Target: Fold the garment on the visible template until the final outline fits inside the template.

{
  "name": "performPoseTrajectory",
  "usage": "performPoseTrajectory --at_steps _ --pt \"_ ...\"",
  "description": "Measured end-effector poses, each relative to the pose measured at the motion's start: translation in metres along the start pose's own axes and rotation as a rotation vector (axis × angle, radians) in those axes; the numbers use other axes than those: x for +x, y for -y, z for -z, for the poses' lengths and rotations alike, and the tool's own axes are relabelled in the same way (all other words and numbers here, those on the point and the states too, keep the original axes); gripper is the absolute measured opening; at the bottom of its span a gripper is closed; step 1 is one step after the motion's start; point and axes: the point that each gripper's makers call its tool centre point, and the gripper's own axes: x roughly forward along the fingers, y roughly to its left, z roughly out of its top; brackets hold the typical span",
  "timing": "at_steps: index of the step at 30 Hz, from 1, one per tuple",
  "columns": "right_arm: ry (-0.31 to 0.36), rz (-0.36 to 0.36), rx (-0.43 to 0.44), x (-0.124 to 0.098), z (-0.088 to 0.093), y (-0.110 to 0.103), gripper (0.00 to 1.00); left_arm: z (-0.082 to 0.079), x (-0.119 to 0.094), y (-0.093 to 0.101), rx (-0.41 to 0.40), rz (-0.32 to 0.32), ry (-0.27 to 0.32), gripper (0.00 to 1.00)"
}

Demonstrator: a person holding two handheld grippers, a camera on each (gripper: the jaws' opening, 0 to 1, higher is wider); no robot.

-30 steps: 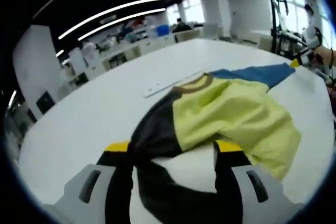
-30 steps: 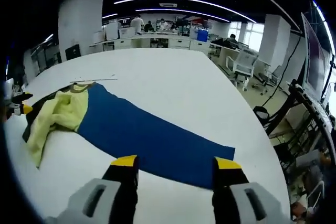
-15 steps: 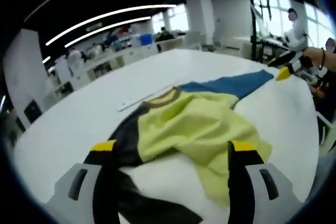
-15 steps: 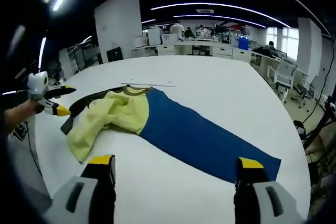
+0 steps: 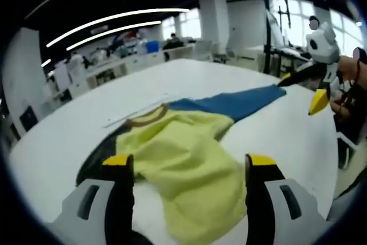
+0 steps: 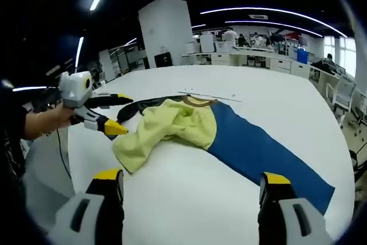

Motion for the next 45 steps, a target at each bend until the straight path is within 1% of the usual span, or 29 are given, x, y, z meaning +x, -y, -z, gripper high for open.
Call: performPoseTrajectory --at_steps 3,6,7,8,9,10,12,13,14,15,17,18,19,23,26,28,30,31,33,38,42,44,45 --pt "-0.006 -0.009 -0.009 0.000 0.003 -0.002 1.00 0.005 0.008 0.017 0.021 0.013 -0.023 0.69" --pt "-0.001 -0.010 -0.016 -0.001 0.003 -0.006 1.00 0.009 0.014 0.030 0.032 0.013 -0.032 0.67" --pt "0.002 -0.011 -0.016 -0.001 0.003 -0.007 1.00 0.010 0.016 0.033 0.034 0.002 -0.040 0.64" --pt "0.005 -0.009 -0.016 -0.001 0.003 -0.007 0.99 0.013 0.016 0.031 0.099 -0.019 -0.058 0.62" --pt "0.005 -0.009 -0.015 -0.002 0.003 -0.007 0.99 0.013 0.017 0.031 0.145 -0.037 -0.059 0.58" --pt "0.006 -0.006 -0.012 -0.002 0.003 -0.007 0.99 0.015 0.018 0.031 0.144 -0.048 -0.066 0.56" --pt "0.012 -0.001 -0.006 -0.003 0.004 -0.006 0.99 0.021 0.023 0.037 0.081 -0.027 -0.067 0.53" --pt "0.014 0.000 0.002 -0.003 0.005 -0.006 0.99 0.024 0.025 0.037 0.071 -0.022 -0.073 0.52" --pt "0.014 -0.002 0.006 -0.003 0.006 -0.006 0.99 0.027 0.026 0.037 0.071 -0.026 -0.083 0.50" --pt "0.013 -0.004 0.007 -0.003 0.008 -0.007 0.99 0.033 0.027 0.036 0.079 -0.037 -0.108 0.48" --pt "0.002 -0.009 0.005 -0.001 0.012 -0.009 0.99 0.038 0.029 0.035 0.076 -0.041 -0.115 0.44" --pt "-0.003 -0.010 0.006 -0.001 0.014 -0.010 0.98 0.042 0.029 0.034 0.074 -0.041 -0.128 0.41" --pt "-0.007 -0.009 0.008 0.000 0.016 -0.011 0.98 0.046 0.030 0.032 0.071 -0.055 -0.147 0.40" --pt "0.001 -0.015 0.016 0.002 0.016 -0.015 0.98 0.054 0.032 0.028 0.082 -0.063 -0.182 0.32" --pt "0.001 -0.018 0.018 0.004 0.016 -0.017 0.98 0.056 0.034 0.025 0.065 -0.065 -0.192 0.27" --pt "-0.003 -0.015 0.014 0.005 0.017 -0.017 0.98 0.059 0.035 0.024 0.034 -0.063 -0.211 0.18" --pt "-0.003 -0.016 0.020 0.005 0.017 -0.017 0.97 0.059 0.035 0.019 0.013 -0.068 -0.206 0.07" --pt "-0.002 -0.017 0.022 0.005 0.017 -0.017 0.97 0.059 0.035 0.018 0.008 -0.066 -0.205 0.04" --pt "-0.003 -0.017 0.025 0.005 0.018 -0.018 0.97 0.059 0.035 0.018 -0.023 -0.053 -0.204 0.03" --pt "-0.005 -0.008 0.038 0.005 0.019 -0.017 0.97 0.053 0.029 0.016 -0.025 -0.032 -0.197 0.01" --pt "0.000 -0.005 0.044 0.004 0.018 -0.017 0.96 0.042 0.021 0.013 0.005 0.000 -0.179 0.01" --pt "0.002 -0.001 0.047 0.004 0.018 -0.017 0.96 0.034 0.015 0.008 -0.005 0.016 -0.162 0.01" --pt "0.003 0.004 0.051 0.004 0.018 -0.016 0.95 0.029 0.012 0.005 -0.027 0.029 -0.154 0.01"
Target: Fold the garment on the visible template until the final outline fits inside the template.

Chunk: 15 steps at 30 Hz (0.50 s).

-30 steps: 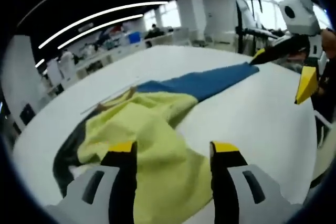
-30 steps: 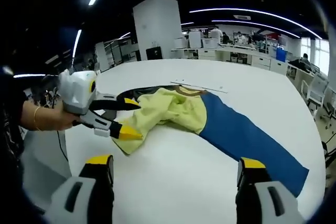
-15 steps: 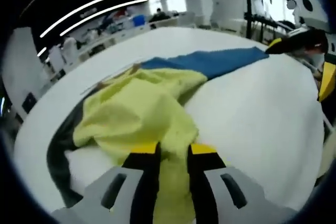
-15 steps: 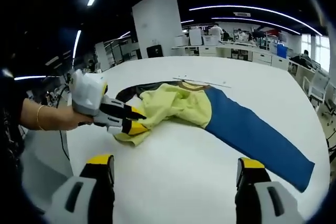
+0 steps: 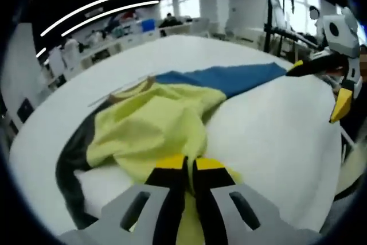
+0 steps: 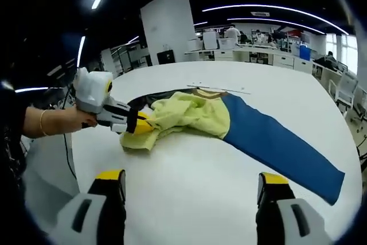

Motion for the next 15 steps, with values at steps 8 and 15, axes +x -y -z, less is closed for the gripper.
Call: performPoseTrajectory --at_steps 8,15 --pt "0.003 0.007 0.027 0.004 0.000 -0.001 0.91 -0.036 -0.020 -0.027 0.009 0.020 0.069 0.01" --pt "0.003 0.017 0.046 0.009 0.000 0.000 0.89 -0.047 -0.019 -0.051 0.037 0.003 0.085 0.00"
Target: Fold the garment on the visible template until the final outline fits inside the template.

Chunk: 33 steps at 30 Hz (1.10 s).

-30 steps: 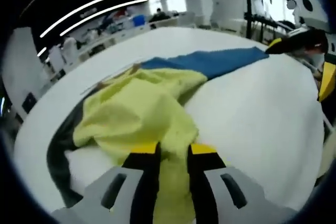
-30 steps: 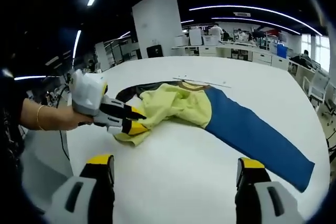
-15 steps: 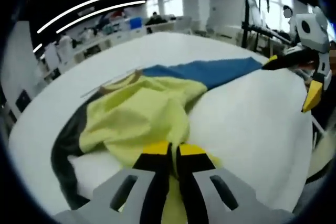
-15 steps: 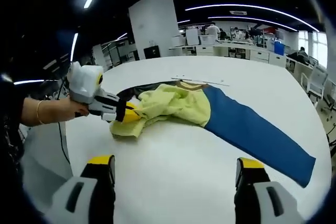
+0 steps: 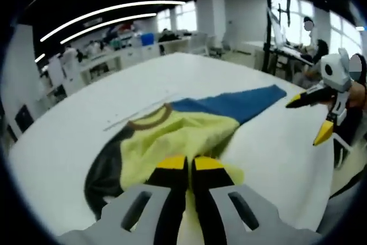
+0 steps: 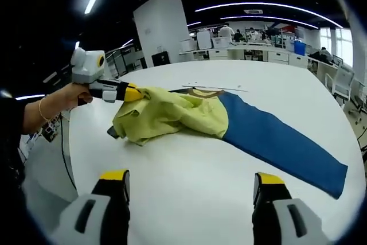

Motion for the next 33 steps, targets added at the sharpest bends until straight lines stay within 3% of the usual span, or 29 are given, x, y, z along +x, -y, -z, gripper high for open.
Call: performPoseTrajectory --at_steps 15,33 --pt "-0.021 -0.016 0.003 0.022 0.006 -0.009 0.77 0.007 0.025 -0.035 0.039 -0.066 0.008 0.00" --pt "-0.005 -0.072 -0.033 0.055 -0.005 -0.026 0.67 0.037 0.058 -0.068 0.067 -0.129 -0.041 0.00"
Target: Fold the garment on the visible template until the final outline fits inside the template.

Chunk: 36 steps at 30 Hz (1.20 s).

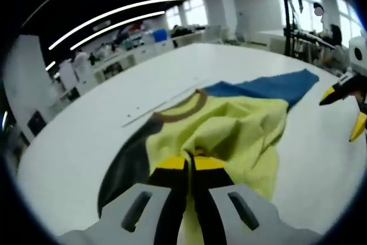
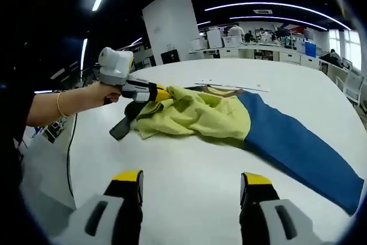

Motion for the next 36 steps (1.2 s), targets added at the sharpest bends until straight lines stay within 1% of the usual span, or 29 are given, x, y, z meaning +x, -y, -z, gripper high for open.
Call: performPoseTrajectory --at_steps 6,12,15,17,20,24,32,35,36 --pt "-0.011 0.009 0.004 0.002 0.003 0.002 0.67 0.007 0.006 -0.002 0.041 -0.005 -0.012 0.00" --pt "-0.018 0.012 0.010 0.005 0.004 0.004 0.67 0.011 0.010 -0.005 0.059 -0.007 -0.018 0.01" --pt "-0.015 0.011 0.019 0.007 0.003 0.004 0.67 0.011 0.009 -0.007 0.061 -0.009 -0.013 0.05" --pt "-0.011 0.010 0.022 0.008 0.002 0.003 0.68 0.010 0.006 -0.011 0.060 -0.016 -0.009 0.09" --pt "-0.010 0.011 0.028 0.009 0.001 0.002 0.68 0.006 -0.001 -0.014 0.033 -0.017 0.007 0.16" --pt "-0.004 0.007 0.029 0.010 -0.001 0.000 0.68 0.003 -0.011 -0.015 0.028 -0.012 0.020 0.22" --pt "-0.002 0.008 0.028 0.009 -0.003 -0.001 0.68 -0.010 -0.037 0.000 0.064 0.032 0.069 0.28" --pt "-0.002 0.007 0.028 0.008 -0.003 -0.001 0.68 -0.015 -0.046 0.012 0.084 0.070 0.085 0.28" --pt "-0.001 0.007 0.028 0.008 -0.003 -0.002 0.68 -0.016 -0.049 0.019 0.095 0.088 0.095 0.27"
